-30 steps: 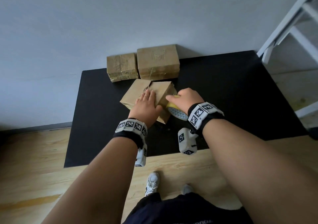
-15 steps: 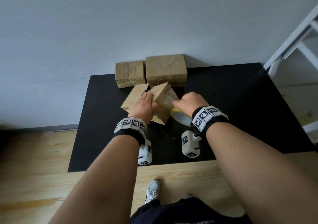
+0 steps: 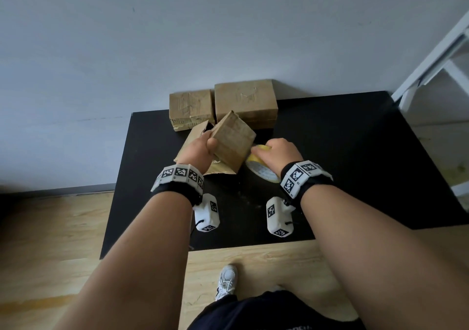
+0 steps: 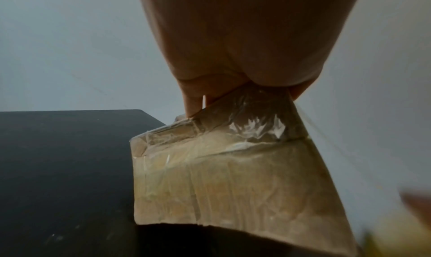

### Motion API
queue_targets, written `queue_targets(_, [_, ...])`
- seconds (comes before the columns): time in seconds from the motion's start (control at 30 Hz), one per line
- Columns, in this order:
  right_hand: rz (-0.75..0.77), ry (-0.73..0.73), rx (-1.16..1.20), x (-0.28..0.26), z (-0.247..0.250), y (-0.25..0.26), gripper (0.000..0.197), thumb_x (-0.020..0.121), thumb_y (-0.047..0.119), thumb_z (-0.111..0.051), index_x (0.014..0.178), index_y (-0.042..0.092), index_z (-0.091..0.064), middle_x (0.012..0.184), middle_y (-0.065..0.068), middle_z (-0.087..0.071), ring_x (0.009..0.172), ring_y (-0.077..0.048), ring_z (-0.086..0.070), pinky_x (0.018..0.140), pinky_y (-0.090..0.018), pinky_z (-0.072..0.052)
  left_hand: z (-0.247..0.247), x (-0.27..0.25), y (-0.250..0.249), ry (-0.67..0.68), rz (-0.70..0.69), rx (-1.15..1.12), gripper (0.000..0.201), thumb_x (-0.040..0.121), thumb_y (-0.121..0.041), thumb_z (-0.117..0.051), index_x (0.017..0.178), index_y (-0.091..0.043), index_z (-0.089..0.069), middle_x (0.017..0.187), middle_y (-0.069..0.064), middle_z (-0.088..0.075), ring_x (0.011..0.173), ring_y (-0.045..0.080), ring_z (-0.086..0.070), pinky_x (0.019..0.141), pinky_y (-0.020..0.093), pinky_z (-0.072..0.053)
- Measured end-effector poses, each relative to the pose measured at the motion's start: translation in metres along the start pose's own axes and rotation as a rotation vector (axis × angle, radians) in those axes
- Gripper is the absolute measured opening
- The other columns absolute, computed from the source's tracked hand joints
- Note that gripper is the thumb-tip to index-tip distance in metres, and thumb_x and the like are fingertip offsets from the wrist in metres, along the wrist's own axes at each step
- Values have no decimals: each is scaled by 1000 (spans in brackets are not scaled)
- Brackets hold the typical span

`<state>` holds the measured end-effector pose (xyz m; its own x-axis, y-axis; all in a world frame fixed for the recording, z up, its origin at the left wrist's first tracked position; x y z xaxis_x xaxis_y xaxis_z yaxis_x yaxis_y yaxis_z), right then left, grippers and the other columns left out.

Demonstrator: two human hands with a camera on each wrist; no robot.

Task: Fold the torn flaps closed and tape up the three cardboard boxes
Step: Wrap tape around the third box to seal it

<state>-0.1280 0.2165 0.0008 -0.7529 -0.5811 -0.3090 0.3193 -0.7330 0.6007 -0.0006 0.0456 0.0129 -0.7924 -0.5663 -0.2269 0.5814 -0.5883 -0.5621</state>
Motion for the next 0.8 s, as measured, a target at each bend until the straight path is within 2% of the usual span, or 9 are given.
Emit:
queue_targets(0.1, [-87,32,-78,6,-9,-6,45,86,57,-57,80,13,-61,75,-5,-60,66,-22,-60,58,-31,-43,6,1,2,0,0,-63,35,102,-28,-31,126,-16,-54,109,10,-62,99,29,-57,86,39,-45])
queue_targets(0.2, [-120,81,-100,12,-19,1,42,88,55,-57,84,14,-59,81,-6,-61,70,-21,-59,65,-34,-46,10,0,1,-2,5,-117,37,100,-33,-30,119,-17,-57,104,6,-62,95,26,-56,85,37,-44])
queue_targets(0.37, [-52,43,-56,19,-11,19,45,85,52,-61,85,8,-64,79,-8,-63,70,-24,-61,61,-32,-43,17,-1,10,-11,67,-220,34,101,-19,-28,116,-12,-58,91,0,-61,77,10,-55,74,28,-38])
queue_targets(0.43, [-23,25,-24,20,-7,22,49,84,53,-63,89,4,-67,82,-11,-66,74,-26,-64,64,-33,-46,18,-2,15,-24,105,-245,36,102,-19,-27,114,-8,-59,95,7,-63,84,18,-56,74,28,-37])
queue_targets(0.5, [-6,6,44,20,-2,24,50,82,53,-64,88,4,-68,82,-11,-68,76,-26,-65,68,-35,-49,18,-5,22,-37,190,-291,37,103,-23,-28,104,-2,-58,97,14,-60,89,25,-53,76,30,-34])
queue_targets(0.57, [16,-7,72,19,3,29,48,82,51,-64,85,4,-67,81,-11,-67,77,-26,-64,68,-35,-49,12,-13,29,-33,283,-366,40,103,-27,-28,95,-1,-56,93,17,-57,85,26,-51,75,31,-33])
queue_targets(0.67, [37,19,13,14,2,33,45,84,48,-63,86,4,-67,82,-10,-66,77,-26,-64,67,-34,-48,5,-19,35,-35,329,-436,37,103,-26,-28,93,-1,-53,96,19,-56,88,27,-51,76,32,-34])
queue_targets(0.73, [21,37,14,12,-3,32,47,85,50,-62,86,3,-66,81,-10,-66,77,-28,-65,65,-33,-47,5,-19,35,-36,300,-456,37,100,-28,-29,101,-3,-56,104,19,-60,96,31,-54,81,37,-39])
queue_targets(0.8, [11,29,23,10,-6,32,45,86,50,-61,84,5,-65,79,-10,-64,80,-31,-66,64,-33,-46,9,-19,29,-70,236,-388,47,92,-29,-32,133,-11,-47,134,14,-54,119,32,-52,99,45,-42])
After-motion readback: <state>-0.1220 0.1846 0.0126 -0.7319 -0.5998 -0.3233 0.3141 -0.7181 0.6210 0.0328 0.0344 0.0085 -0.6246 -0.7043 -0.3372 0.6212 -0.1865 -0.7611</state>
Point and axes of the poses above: each hand's wrist, its own x-axis towards the middle knuckle, its own z-axis out of the back of the hand, y = z × x, the point moved 7 cm from there along x, towards the middle knuckle
